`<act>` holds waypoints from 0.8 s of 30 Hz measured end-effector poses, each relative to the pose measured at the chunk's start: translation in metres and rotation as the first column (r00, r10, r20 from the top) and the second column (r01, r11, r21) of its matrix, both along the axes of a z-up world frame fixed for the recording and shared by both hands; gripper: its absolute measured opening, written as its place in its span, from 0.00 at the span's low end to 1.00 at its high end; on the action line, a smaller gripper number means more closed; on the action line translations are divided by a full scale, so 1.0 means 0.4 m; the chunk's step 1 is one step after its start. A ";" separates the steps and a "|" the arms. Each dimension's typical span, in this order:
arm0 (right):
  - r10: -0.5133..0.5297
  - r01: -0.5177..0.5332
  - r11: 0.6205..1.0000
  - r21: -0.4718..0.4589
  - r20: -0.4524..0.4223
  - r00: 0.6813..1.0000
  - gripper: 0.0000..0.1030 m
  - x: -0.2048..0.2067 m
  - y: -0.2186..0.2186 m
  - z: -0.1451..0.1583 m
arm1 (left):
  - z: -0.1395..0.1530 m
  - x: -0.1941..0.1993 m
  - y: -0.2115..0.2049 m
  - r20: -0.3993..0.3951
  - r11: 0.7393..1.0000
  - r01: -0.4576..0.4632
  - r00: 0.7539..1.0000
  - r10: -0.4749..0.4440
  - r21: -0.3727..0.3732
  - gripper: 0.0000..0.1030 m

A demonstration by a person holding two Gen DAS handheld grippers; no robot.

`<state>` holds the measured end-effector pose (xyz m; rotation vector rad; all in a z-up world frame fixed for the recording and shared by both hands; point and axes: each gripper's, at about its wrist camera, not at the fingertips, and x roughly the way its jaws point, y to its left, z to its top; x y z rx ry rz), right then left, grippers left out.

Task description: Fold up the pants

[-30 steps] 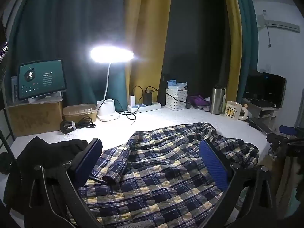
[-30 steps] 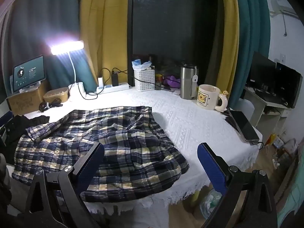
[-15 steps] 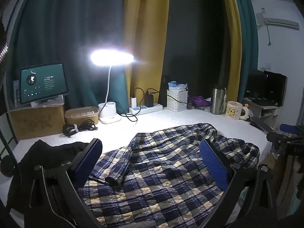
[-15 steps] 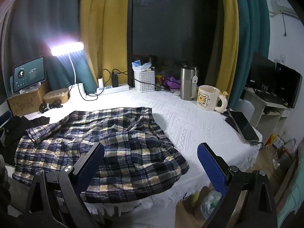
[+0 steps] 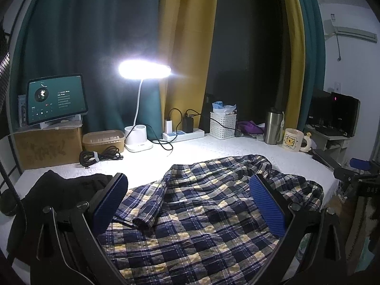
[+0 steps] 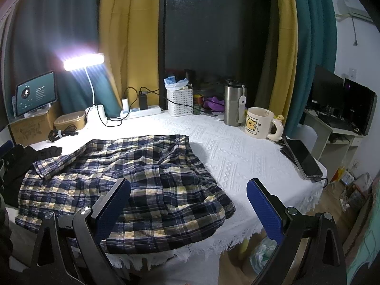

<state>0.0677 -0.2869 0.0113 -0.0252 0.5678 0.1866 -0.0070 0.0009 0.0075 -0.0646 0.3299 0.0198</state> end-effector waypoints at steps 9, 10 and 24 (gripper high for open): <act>-0.001 0.001 1.000 -0.002 0.002 1.000 0.96 -0.002 -0.002 0.004 | 0.000 -0.009 -0.001 0.004 1.000 -0.003 1.000 0.003 0.008 0.98; -0.002 0.002 1.000 -0.003 0.001 1.000 0.96 -0.003 0.000 0.005 | 0.001 -0.009 0.000 0.004 1.000 -0.002 1.000 0.002 0.009 0.98; 0.002 -0.002 1.000 -0.005 0.009 1.000 0.96 -0.006 0.008 0.007 | 0.011 -0.005 -0.005 0.003 1.000 0.002 1.000 -0.002 0.024 0.98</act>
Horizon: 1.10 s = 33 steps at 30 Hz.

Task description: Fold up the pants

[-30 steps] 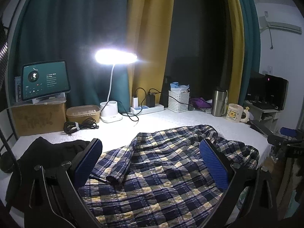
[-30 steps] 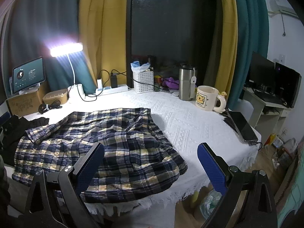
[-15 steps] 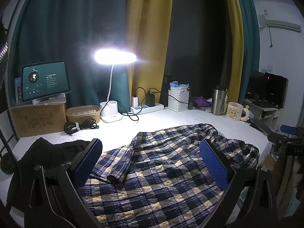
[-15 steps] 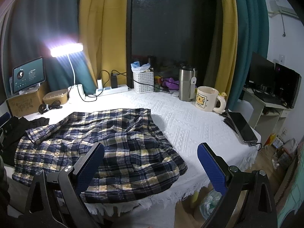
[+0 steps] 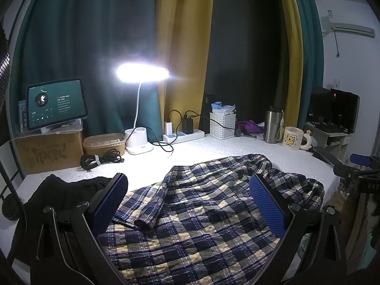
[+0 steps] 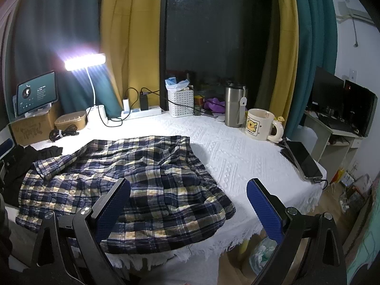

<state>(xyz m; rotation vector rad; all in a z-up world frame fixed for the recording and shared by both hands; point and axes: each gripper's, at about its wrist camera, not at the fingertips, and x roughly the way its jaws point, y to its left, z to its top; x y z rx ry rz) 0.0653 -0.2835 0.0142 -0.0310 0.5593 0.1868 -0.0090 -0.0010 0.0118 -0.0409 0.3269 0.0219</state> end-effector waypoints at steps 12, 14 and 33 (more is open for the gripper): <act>-0.001 0.001 1.000 0.000 0.002 1.000 0.96 0.001 0.000 0.002 | -0.002 -0.003 -0.006 0.009 1.000 0.000 1.000 0.000 0.013 0.98; 0.000 0.000 1.000 0.000 0.003 1.000 0.96 0.001 0.001 0.003 | -0.002 -0.005 -0.006 0.008 1.000 0.001 1.000 -0.001 0.012 0.98; 0.010 -0.010 1.000 0.003 0.017 1.000 0.96 0.012 0.005 0.028 | 0.026 -0.010 -0.004 0.030 0.999 -0.010 1.000 0.009 0.031 0.98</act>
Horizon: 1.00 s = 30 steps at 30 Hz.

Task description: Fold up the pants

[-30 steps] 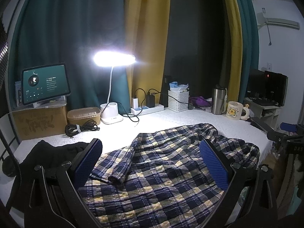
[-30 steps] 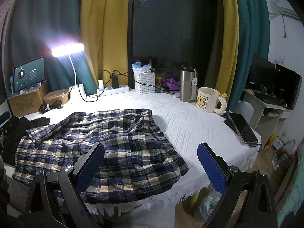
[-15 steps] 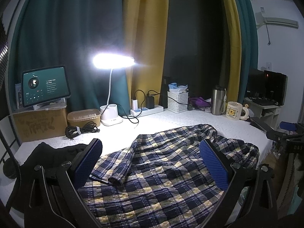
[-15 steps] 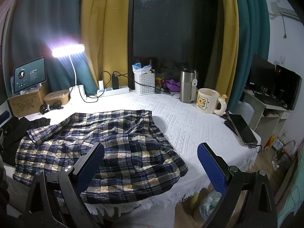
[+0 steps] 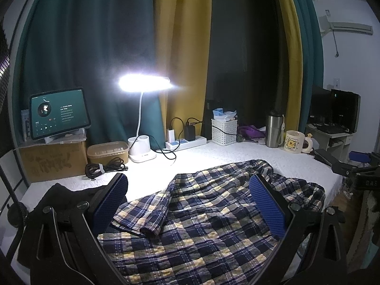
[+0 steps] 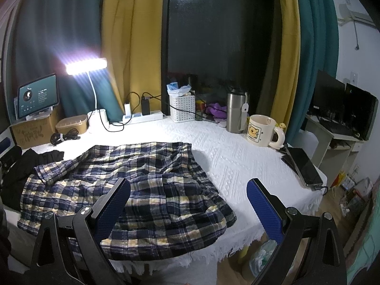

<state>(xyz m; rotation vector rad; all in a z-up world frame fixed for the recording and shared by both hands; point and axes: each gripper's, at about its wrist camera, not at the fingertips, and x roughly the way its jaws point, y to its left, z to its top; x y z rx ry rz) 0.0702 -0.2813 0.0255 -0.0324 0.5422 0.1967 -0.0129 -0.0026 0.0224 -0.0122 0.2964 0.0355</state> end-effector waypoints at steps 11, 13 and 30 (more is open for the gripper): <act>-0.009 0.009 1.000 -0.004 -0.040 0.999 0.96 0.080 -0.003 -0.004 | -0.004 0.063 0.011 -0.066 1.000 0.010 0.998 -0.009 0.015 0.98; -0.020 0.019 1.000 -0.010 -0.059 0.998 0.96 0.120 -0.008 -0.011 | -0.014 0.098 0.021 -0.101 1.000 0.007 0.995 -0.005 0.021 0.98; 0.040 -0.045 0.999 -0.018 -0.218 0.975 0.96 0.501 -0.017 -0.111 | -0.208 0.346 0.102 -0.479 0.996 0.002 0.877 0.044 0.094 0.88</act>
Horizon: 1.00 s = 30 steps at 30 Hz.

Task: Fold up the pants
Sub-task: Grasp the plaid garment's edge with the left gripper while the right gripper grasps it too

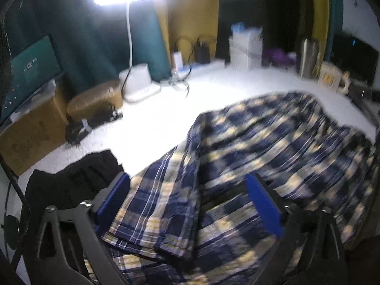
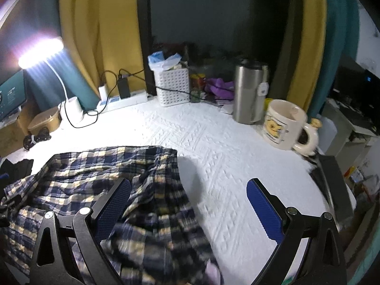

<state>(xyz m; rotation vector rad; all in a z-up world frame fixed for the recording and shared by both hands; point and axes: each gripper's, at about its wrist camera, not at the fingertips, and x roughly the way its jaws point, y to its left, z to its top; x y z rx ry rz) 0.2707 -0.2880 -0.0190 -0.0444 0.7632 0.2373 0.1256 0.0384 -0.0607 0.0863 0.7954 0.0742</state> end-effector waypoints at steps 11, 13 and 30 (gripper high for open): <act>0.120 -0.108 0.990 0.089 -0.141 0.983 0.92 0.213 0.036 -0.112 | -0.093 0.032 0.070 -0.166 0.996 -0.076 0.983 0.081 0.037 0.34; 0.159 -0.136 0.982 0.132 -0.184 0.970 0.80 0.243 0.046 -0.138 | -0.088 0.033 0.079 -0.163 0.996 -0.085 0.983 0.088 0.024 0.16; 0.157 -0.144 0.983 0.113 -0.113 0.981 0.12 0.254 0.056 -0.178 | 0.007 0.114 0.114 -0.019 0.994 -0.082 0.996 0.083 0.070 0.03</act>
